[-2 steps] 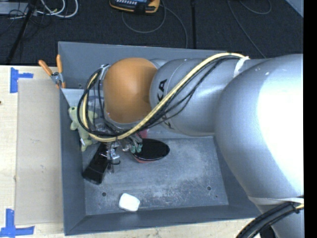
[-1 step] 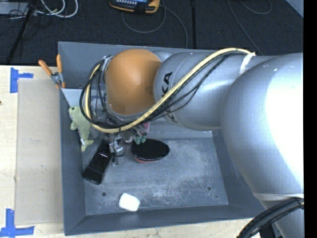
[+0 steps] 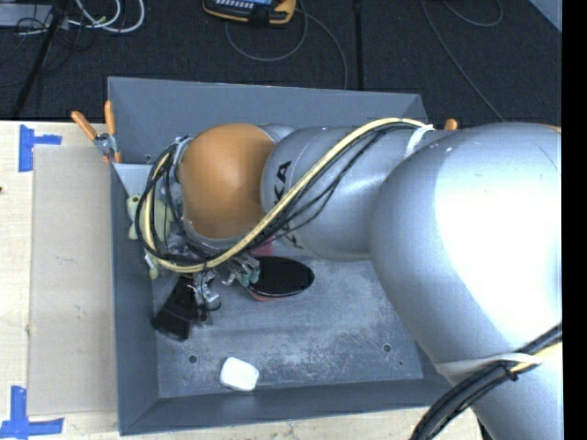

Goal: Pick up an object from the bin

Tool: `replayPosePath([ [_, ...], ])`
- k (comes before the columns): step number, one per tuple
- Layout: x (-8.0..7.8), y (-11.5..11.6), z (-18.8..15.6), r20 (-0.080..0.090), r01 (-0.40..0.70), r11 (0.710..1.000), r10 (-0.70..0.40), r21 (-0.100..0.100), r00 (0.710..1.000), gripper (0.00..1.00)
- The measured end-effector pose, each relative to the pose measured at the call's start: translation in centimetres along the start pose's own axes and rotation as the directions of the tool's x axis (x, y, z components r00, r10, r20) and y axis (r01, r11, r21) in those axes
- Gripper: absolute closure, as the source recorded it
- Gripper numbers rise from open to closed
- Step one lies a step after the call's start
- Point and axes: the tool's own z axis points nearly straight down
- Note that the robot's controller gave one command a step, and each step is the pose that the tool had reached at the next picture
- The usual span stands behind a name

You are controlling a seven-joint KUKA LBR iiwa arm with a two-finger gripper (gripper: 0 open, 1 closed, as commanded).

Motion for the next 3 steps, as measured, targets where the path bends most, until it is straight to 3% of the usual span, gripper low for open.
replayPosePath([
  [1, -0.17, -0.52, -0.23, 0.014, 0.277, 0.961, -0.277, 0.005, 0.961, 1.00],
  [3, -0.17, -0.53, -0.23, 0.014, 0.276, 0.961, -0.276, 0.005, 0.961, 1.00],
])
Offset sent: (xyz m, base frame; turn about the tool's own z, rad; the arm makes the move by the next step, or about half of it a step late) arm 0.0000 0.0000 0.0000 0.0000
